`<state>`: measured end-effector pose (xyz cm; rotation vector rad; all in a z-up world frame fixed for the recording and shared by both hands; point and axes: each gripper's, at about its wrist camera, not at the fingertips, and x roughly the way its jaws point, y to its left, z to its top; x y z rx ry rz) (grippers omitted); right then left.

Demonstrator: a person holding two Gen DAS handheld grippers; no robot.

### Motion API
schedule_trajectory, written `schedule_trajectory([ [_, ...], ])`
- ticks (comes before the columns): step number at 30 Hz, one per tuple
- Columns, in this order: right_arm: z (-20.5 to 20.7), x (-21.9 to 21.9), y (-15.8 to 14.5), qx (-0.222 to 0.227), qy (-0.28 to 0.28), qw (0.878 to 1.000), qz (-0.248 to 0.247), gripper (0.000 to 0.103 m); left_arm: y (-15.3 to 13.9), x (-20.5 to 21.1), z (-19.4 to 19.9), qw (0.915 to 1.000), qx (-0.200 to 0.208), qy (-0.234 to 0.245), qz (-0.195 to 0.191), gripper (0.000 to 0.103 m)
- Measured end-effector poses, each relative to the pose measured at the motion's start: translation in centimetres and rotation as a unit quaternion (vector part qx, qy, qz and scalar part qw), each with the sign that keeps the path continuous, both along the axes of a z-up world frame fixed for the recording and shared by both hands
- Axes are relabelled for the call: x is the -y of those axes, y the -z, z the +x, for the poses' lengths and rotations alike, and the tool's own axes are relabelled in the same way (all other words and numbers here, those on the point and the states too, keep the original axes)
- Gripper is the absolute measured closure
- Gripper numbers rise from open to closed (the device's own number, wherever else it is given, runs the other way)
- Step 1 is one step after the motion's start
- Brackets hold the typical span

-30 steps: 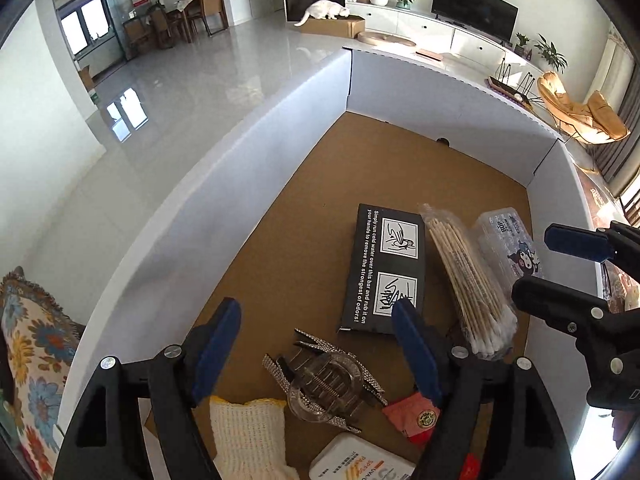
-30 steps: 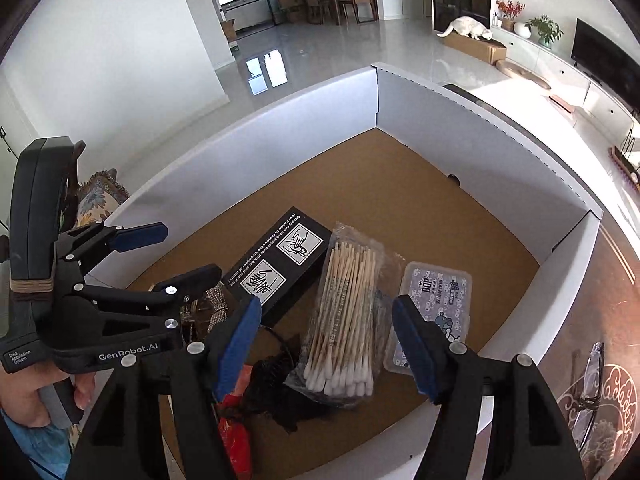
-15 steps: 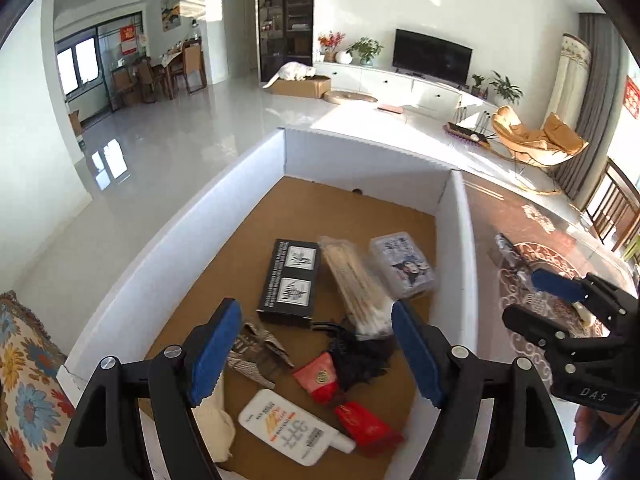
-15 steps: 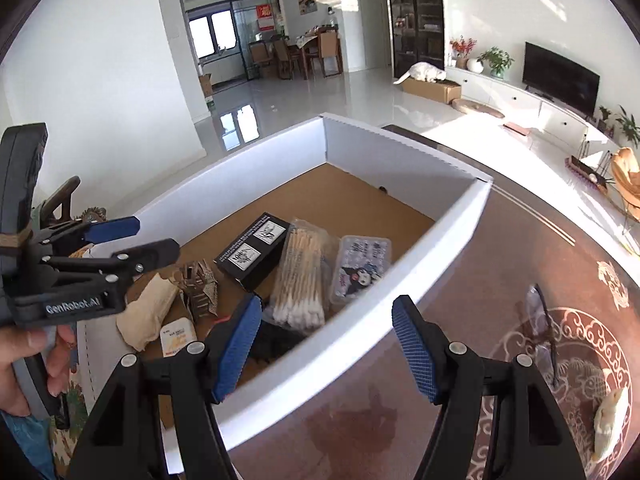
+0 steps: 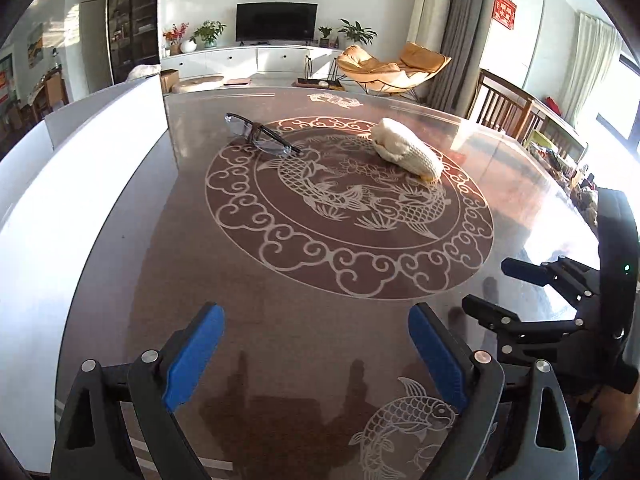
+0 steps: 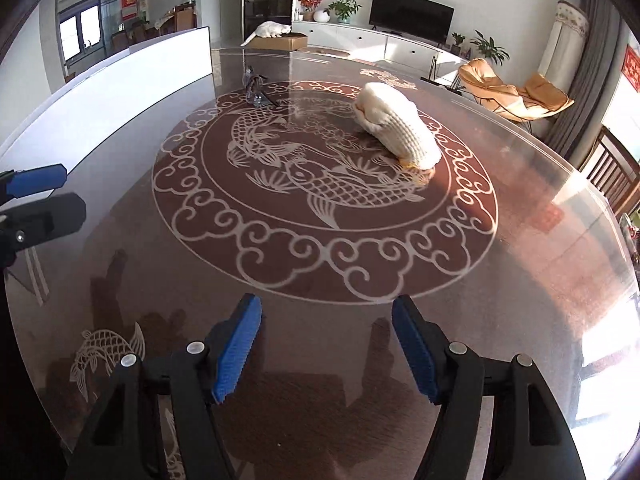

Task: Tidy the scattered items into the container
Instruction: 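Move both grippers back over the table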

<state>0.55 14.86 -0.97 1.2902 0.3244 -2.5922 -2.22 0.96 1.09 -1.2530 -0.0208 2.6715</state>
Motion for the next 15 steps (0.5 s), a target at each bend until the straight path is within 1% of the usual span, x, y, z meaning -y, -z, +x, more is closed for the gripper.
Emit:
schedule_trajectory([
  [2,0.7,-1.2,0.1,-0.001,0.006,1.0,-0.016,0.033,1.0,-0.8,-0.4,0.9998,0.004,0.007,-0.018,0.009],
  [4,0.8,-1.3,0.0,-0.002,0.013,1.0,-0.026,0.032,2.0,-0.8,-0.7,0.9996,0.012,0.006,-0.027,0.009],
  [7,0.5,-1.2,0.3,-0.002,0.026,0.999,-0.043,0.032,2.8,-0.1,-1.4,0.9993,0.022,-0.003,-0.031,0.009],
  [10,0.5,-0.6,0.5,-0.003,0.036,0.998,-0.042,0.028,3.1,0.3,-1.9,0.9994,0.026,-0.006,-0.022,0.009],
  [12,0.5,-0.4,0.5,-0.002,0.037,0.998,-0.042,0.027,3.1,0.2,-2.0,0.9993,0.026,-0.002,-0.027,0.009],
  [14,0.4,-0.4,0.6,0.001,0.033,0.998,-0.047,0.023,3.4,-0.4,-2.2,0.9989,0.029,0.002,-0.037,0.005],
  [15,0.3,-0.3,0.7,0.002,0.031,0.998,-0.045,0.022,3.5,-0.7,-2.2,0.9985,0.031,0.006,-0.044,0.001],
])
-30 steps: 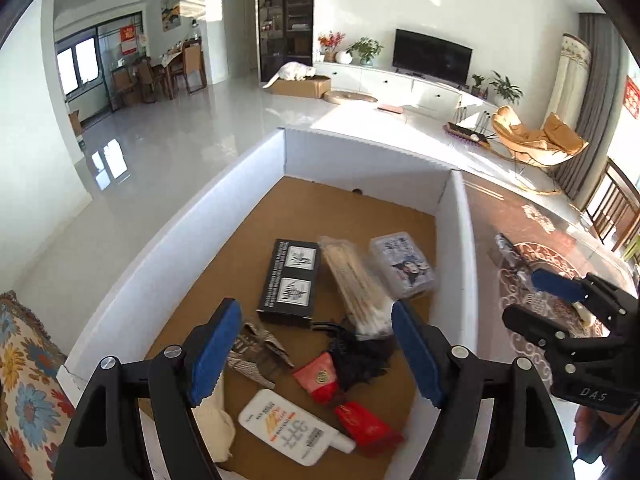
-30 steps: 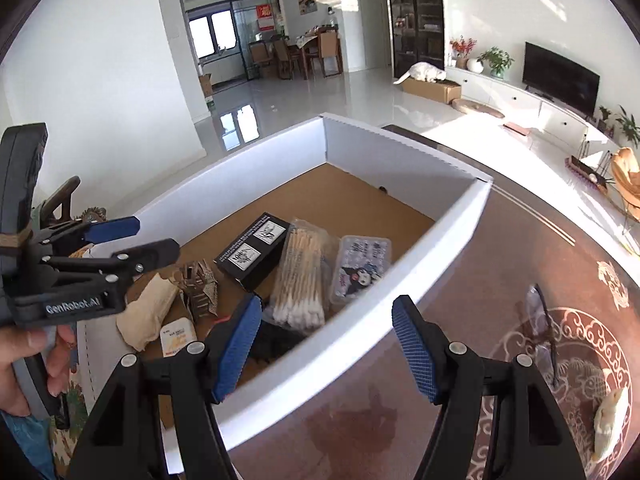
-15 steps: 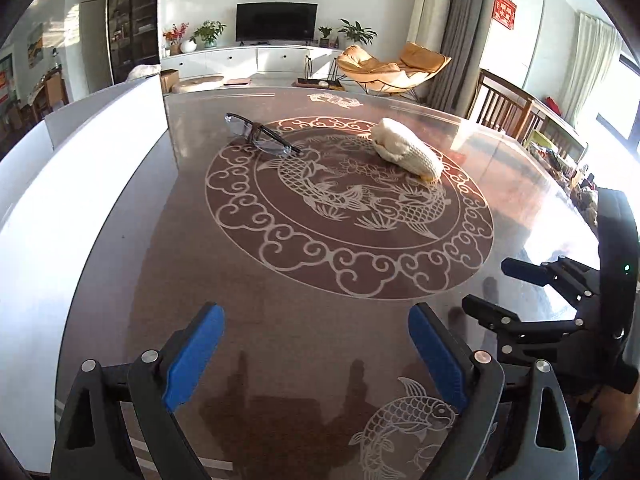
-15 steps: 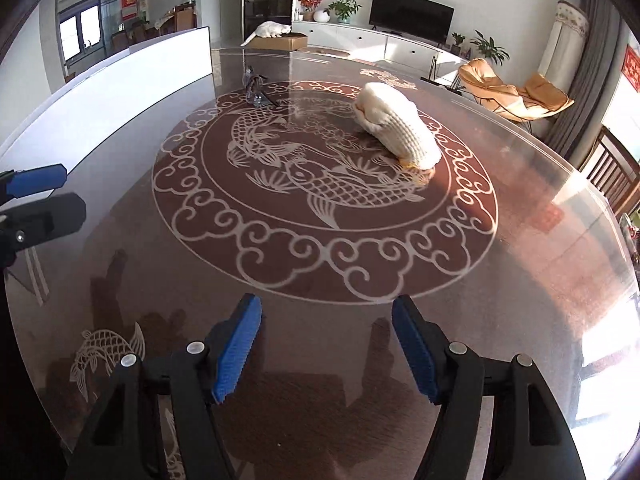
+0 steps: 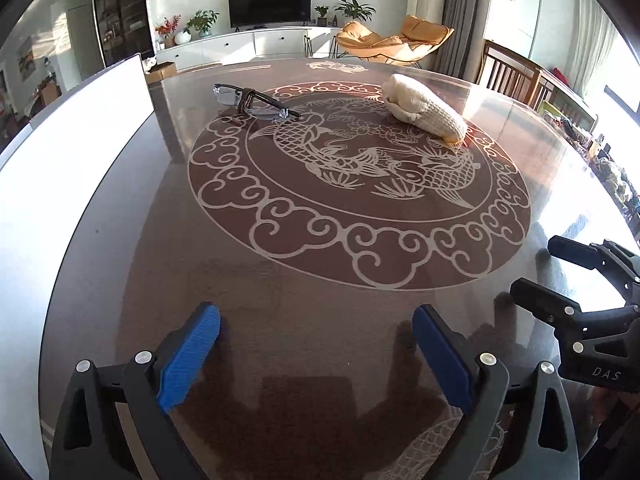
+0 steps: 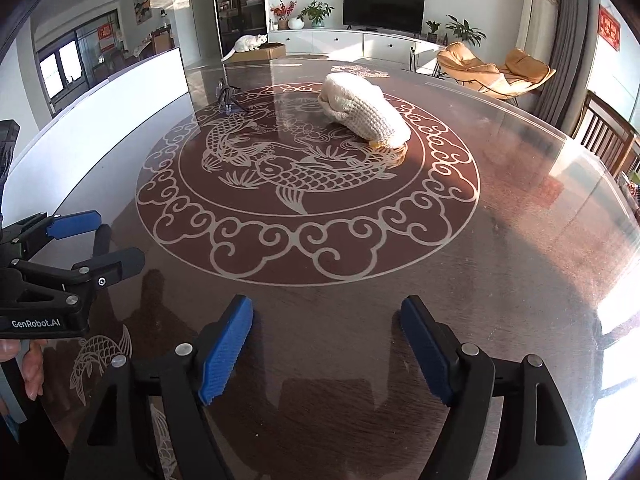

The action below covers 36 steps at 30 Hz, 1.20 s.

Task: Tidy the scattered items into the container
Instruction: 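Move both grippers back over the table, then grasp the cream knit glove with the right gripper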

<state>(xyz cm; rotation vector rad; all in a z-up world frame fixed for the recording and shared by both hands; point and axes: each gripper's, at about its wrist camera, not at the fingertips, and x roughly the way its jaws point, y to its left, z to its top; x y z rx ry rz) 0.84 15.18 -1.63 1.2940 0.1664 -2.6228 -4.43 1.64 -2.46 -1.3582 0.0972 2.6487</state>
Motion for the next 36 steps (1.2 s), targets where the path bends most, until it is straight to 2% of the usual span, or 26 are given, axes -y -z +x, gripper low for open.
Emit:
schedule_trajectory([
  [1,0.0,0.1,0.1,0.001,-0.002,1.0,0.001,0.02,0.2,-0.4,-0.1,0.9999,0.004,0.005,-0.009,0.0],
  [5,-0.1,0.2,0.1,0.002,-0.004,1.0,-0.001,0.019,0.3,-0.4,0.0,0.9999,0.004,0.009,-0.008,0.0],
  [8,-0.9,-0.4,0.0,0.013,-0.04,0.999,0.009,0.019,0.3,-0.4,0.0,0.9999,0.003,0.009,-0.008,0.0],
  [11,-2.5,-3.3,-0.9,-0.023,-0.025,0.999,0.023,0.019,0.2,-0.4,-0.1,0.9999,0.002,0.008,-0.009,0.0],
  [14,-6.1,-5.3,-2.3,-0.045,-0.044,0.997,0.035,0.019,0.2,-0.5,-0.2,0.9999,0.002,0.006,-0.01,0.0],
  [19,-13.1,-2.6,-2.6,-0.028,-0.153,0.985,0.074,0.019,0.2,-0.5,-0.2,0.9999,0.002,0.006,-0.01,0.0],
  [23,-18.1,-0.1,-2.2,-0.023,-0.157,0.985,0.071,0.019,0.2,-0.5,-0.2,0.9999,0.002,0.006,-0.01,0.0],
  [27,-21.9,1.5,-0.8,0.01,-0.146,0.988,0.056,0.019,0.2,-0.5,-0.2,0.9999,0.002,0.005,-0.01,0.0],
  [29,-22.9,2.0,-0.2,0.028,-0.146,0.988,0.035,0.023,0.2,-0.5,-0.2,0.9999,0.002,0.005,-0.01,0.0],
  [30,-23.1,1.9,-0.2,0.033,-0.14,0.989,0.017,0.045,0.2,-0.5,-0.2,0.9999,0.002,0.005,-0.009,0.0],
  [31,-23.2,1.8,-0.4,0.033,-0.129,0.991,0.01,0.058,0.2,-0.4,-0.2,0.9999,0.002,0.005,-0.009,0.0],
  [34,-21.7,1.4,-0.4,0.038,-0.116,0.993,0.009,0.058,0.2,-0.2,-0.8,0.9999,0.009,0.001,-0.007,0.0],
  [36,-19.3,1.2,-0.4,0.032,-0.125,0.991,0.022,0.058,-0.4,0.9,-3.0,0.9996,0.021,-0.004,0.018,0.0],
])
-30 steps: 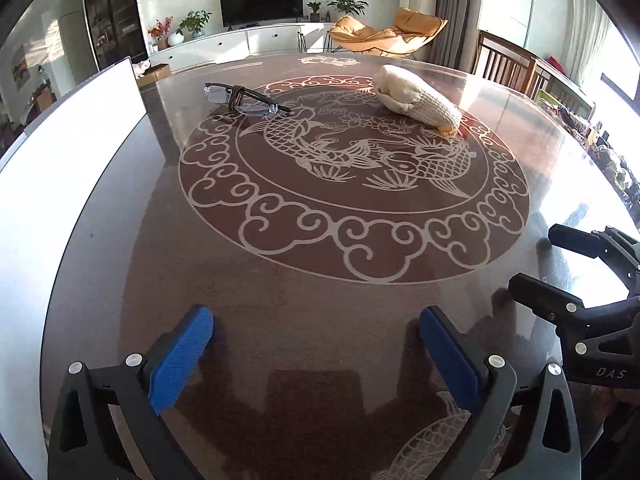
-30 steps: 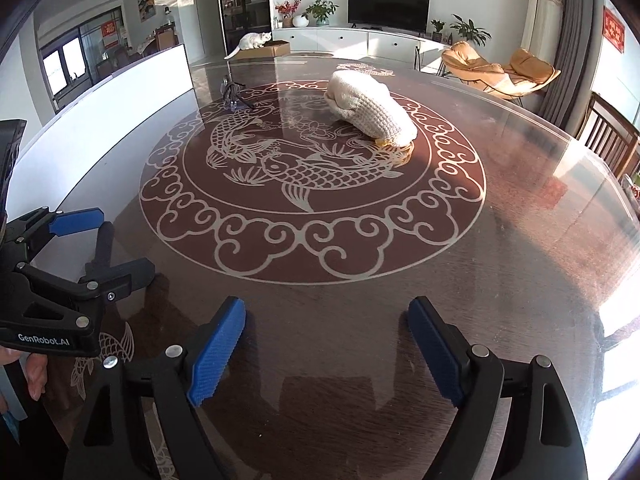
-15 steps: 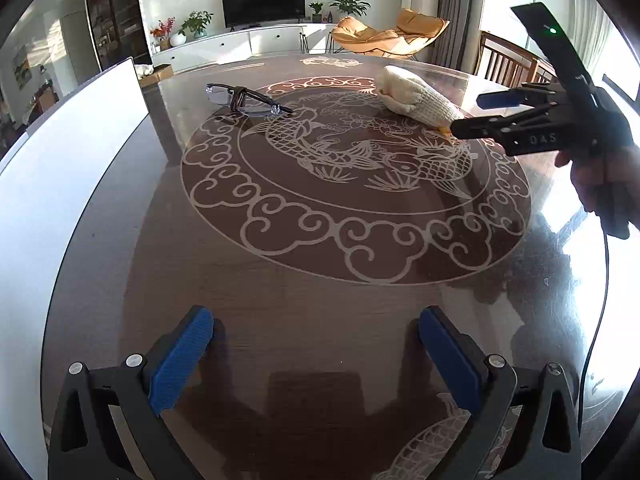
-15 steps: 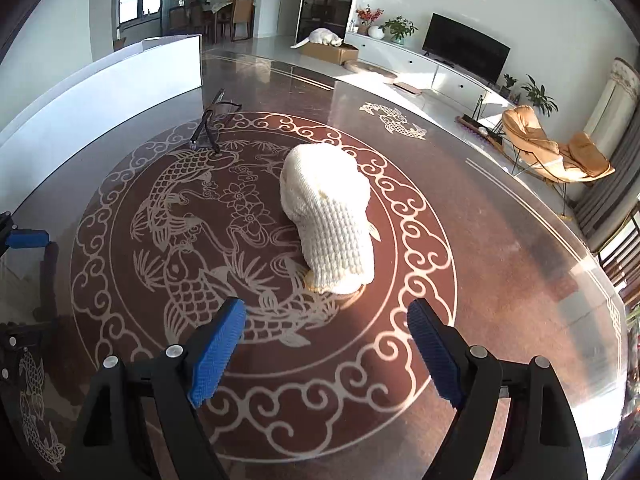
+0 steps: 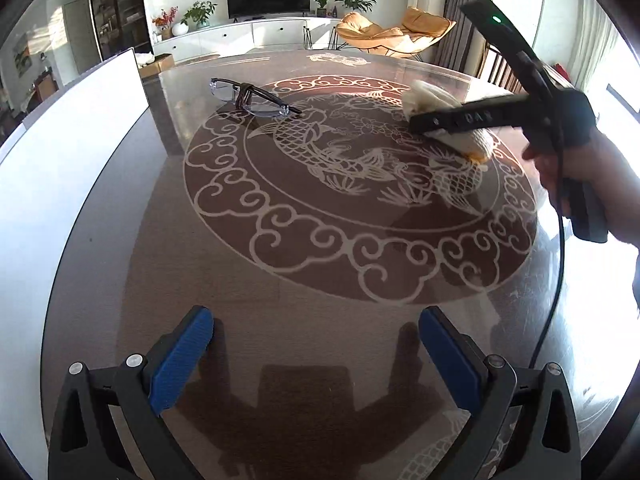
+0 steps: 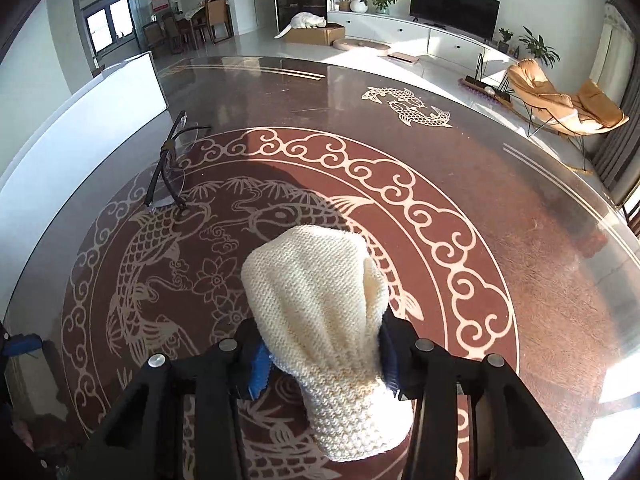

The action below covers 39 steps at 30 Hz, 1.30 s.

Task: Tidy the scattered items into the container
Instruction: 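Grasp the cream knit glove with the right gripper, then grasp the clear glasses by the bridge with the left gripper while the right holds the glove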

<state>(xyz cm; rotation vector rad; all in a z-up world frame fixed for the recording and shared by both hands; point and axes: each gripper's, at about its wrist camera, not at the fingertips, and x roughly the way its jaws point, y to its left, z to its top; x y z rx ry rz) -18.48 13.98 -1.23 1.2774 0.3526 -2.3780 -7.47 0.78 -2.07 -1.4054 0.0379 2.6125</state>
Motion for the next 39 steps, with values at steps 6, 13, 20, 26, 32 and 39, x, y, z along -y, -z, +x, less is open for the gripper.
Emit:
schedule_trajectory([
  [6,6.1,-1.6,0.0,-0.004,0.006,1.0,-0.012,0.058,-4.7,4.4,-13.0,0.996,-0.02,-0.071,0.049,0.0],
  [13,7.7,-2.2,0.1,-0.026,0.026,0.999,-0.04,0.057,-1.4,5.0,-23.3,0.9867,0.051,-0.146,0.051,0.0],
  [20,8.0,-2.3,-0.1,-0.033,0.032,0.998,-0.049,0.057,-0.1,3.3,-23.8,0.9897,0.019,-0.141,0.007,0.076],
  [26,9.4,-1.9,-0.3,-0.031,0.028,0.998,-0.052,0.057,-0.9,3.1,-18.7,0.9983,0.004,-0.055,0.022,0.078],
  [32,14.1,0.8,-1.6,-0.019,-0.001,0.997,-0.07,0.058,-1.5,3.9,-5.8,0.9996,0.002,0.009,0.028,0.078],
  [39,15.3,4.5,0.0,-0.022,-0.004,0.999,-0.042,0.043,-0.3,3.2,-0.8,0.9991,-0.014,0.031,-0.025,0.071],
])
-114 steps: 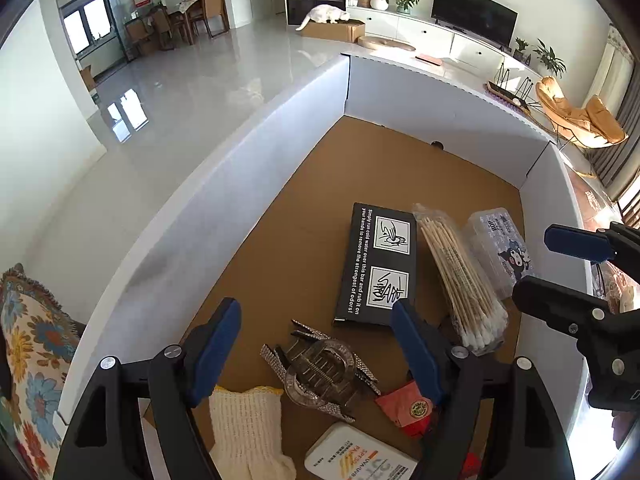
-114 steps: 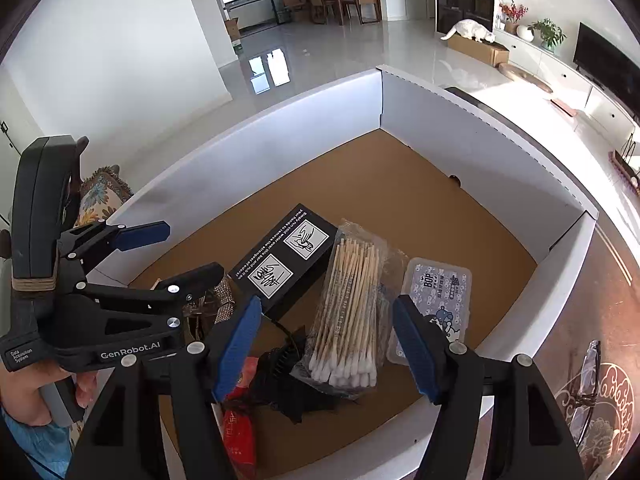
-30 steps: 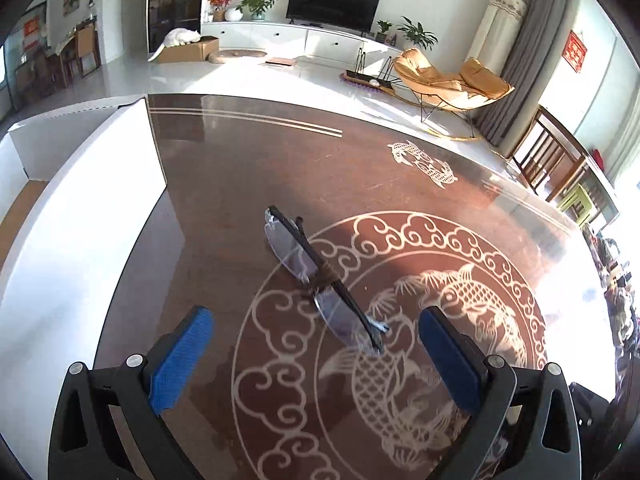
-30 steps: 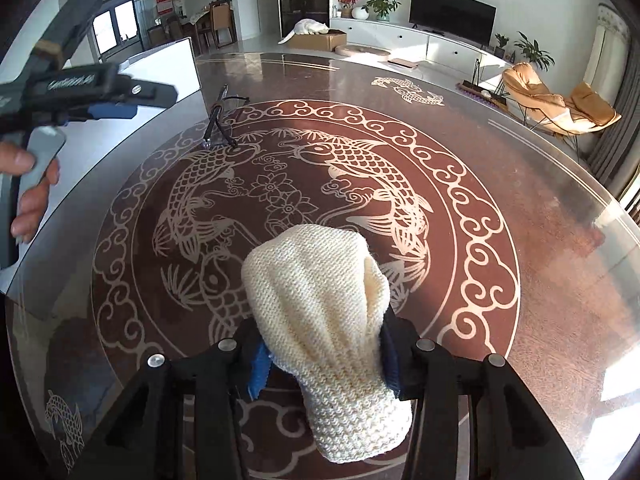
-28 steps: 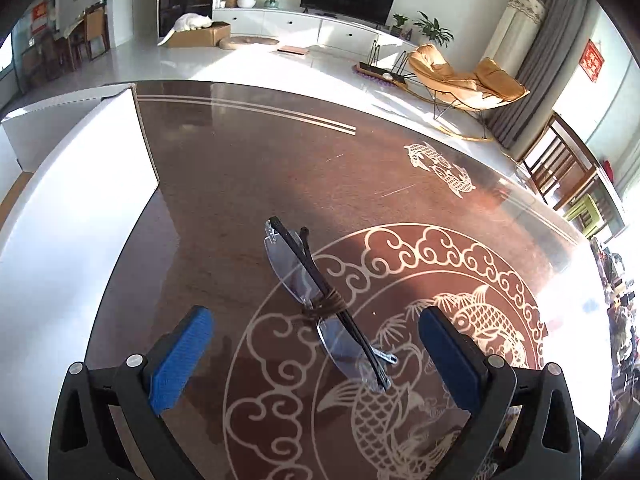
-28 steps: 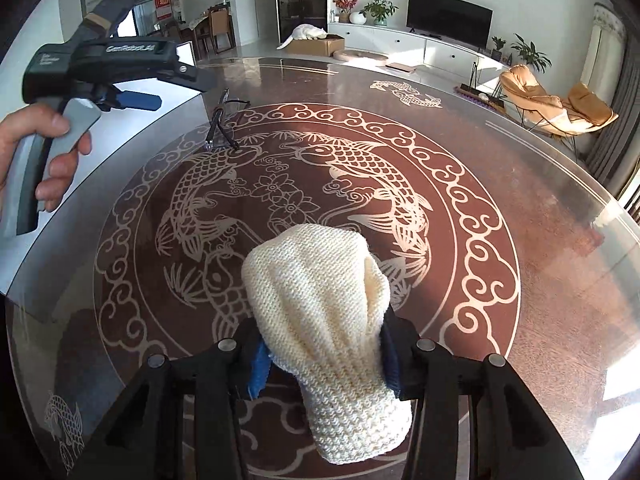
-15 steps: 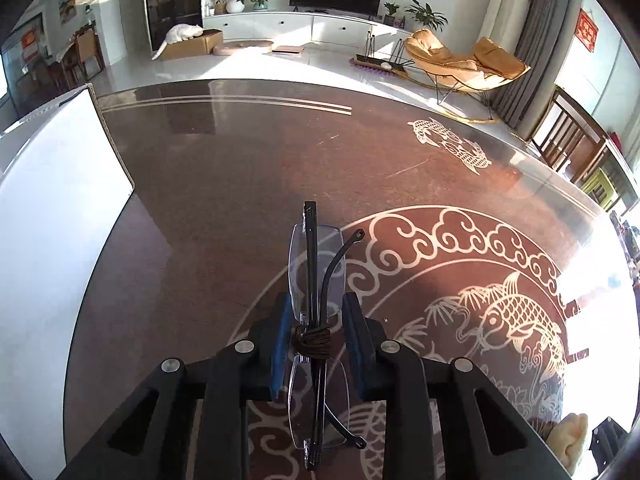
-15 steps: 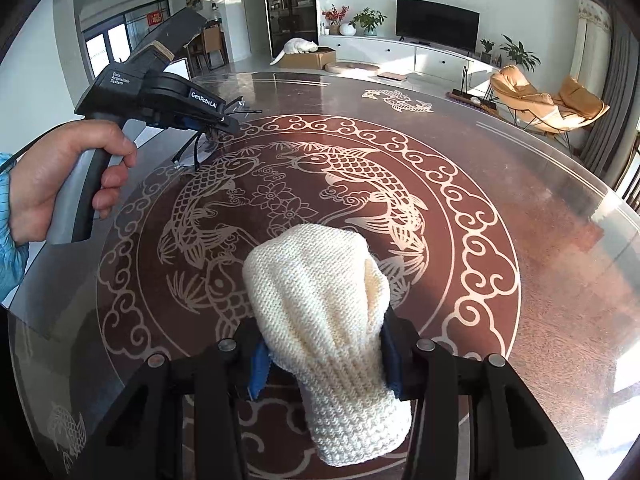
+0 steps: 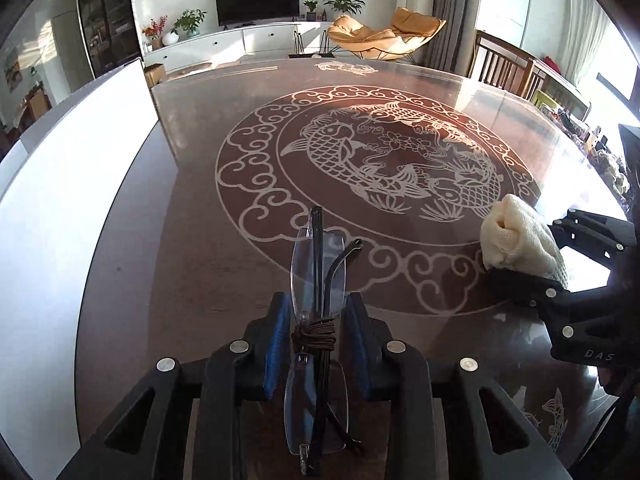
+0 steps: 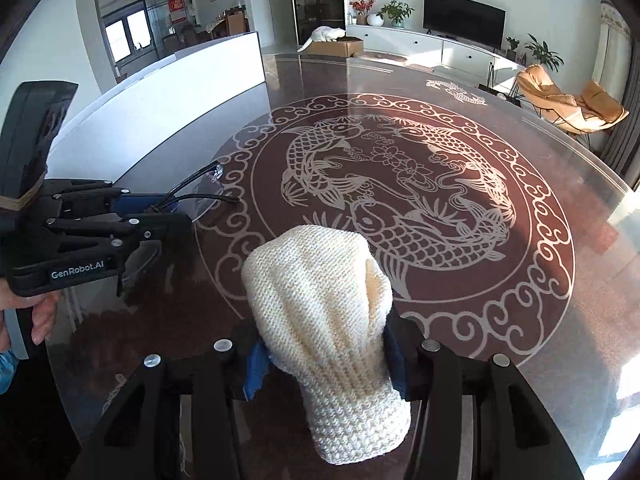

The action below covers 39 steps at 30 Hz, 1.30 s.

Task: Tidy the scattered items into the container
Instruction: 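Grasp the clear glasses by the bridge with the left gripper while the right holds the glove, then hold the glasses and glove raised above the table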

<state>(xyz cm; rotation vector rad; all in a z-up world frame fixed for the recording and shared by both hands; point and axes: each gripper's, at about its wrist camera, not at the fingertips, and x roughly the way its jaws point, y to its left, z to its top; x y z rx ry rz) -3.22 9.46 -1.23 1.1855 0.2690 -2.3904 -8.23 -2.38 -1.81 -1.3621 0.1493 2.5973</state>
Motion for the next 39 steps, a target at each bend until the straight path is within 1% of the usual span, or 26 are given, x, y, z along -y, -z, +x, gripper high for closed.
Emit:
schedule_trajectory([
  [1,-0.1,0.3,0.2,0.003,0.0,1.0,0.007,0.036,-0.1,-0.1,0.1,1.0,0.0,0.004,-0.002,0.065],
  [2,0.0,0.5,0.3,-0.001,-0.004,1.0,0.008,0.034,-0.1,-0.1,0.3,1.0,-0.002,0.008,-0.005,0.059],
  [3,0.1,0.7,0.3,-0.004,-0.009,1.0,0.012,0.03,-0.1,0.0,0.5,0.9999,-0.003,0.005,-0.012,0.045],
  [4,0.0,0.8,0.3,-0.006,-0.012,1.0,0.014,0.028,0.0,0.2,0.4,0.9999,-0.005,-0.002,-0.013,0.039],
  [6,-0.1,0.7,0.3,-0.003,-0.013,1.0,0.01,0.027,0.1,1.0,0.7,0.9998,-0.01,-0.01,0.012,0.04],
  [7,-0.1,0.6,0.2,-0.002,-0.014,1.0,0.009,0.026,0.2,1.0,0.9,0.9997,-0.015,-0.011,0.015,0.04],
  [9,-0.2,0.9,0.3,-0.001,-0.017,1.0,0.011,0.023,0.4,0.5,1.3,0.9996,-0.029,-0.006,0.0,0.038],
  [12,-0.3,0.9,0.4,0.001,-0.02,1.0,0.009,0.021,0.5,0.4,1.1,0.9995,-0.028,-0.01,0.006,0.038],
  [14,-0.3,0.9,0.5,0.001,-0.021,1.0,0.009,0.021,0.6,0.2,0.9,0.9996,-0.027,-0.007,0.007,0.036],
  [15,-0.3,0.9,0.5,0.001,-0.021,1.0,0.009,0.021,0.7,0.0,0.9,0.9997,-0.024,-0.001,0.009,0.03],
  [16,-0.3,0.9,0.5,0.001,-0.022,1.0,0.009,0.021,0.8,-0.3,0.8,0.9998,-0.02,0.007,0.006,0.015],
  [17,-0.4,0.9,0.5,0.001,-0.022,1.0,0.009,0.021,1.0,-0.6,0.7,0.9998,-0.013,0.01,-0.005,0.006],
  [18,-0.4,0.9,0.5,0.001,-0.022,1.0,0.009,0.021,1.2,-0.7,0.2,0.9999,-0.006,0.007,-0.006,0.0],
  [19,-0.4,0.9,0.5,0.001,-0.022,1.0,0.009,0.021,1.2,-0.5,0.0,1.0,-0.002,0.005,-0.001,0.0],
  [39,-0.4,0.9,0.6,0.001,-0.022,1.0,0.009,0.02,1.1,-0.5,0.2,1.0,-0.004,0.005,-0.002,0.0],
])
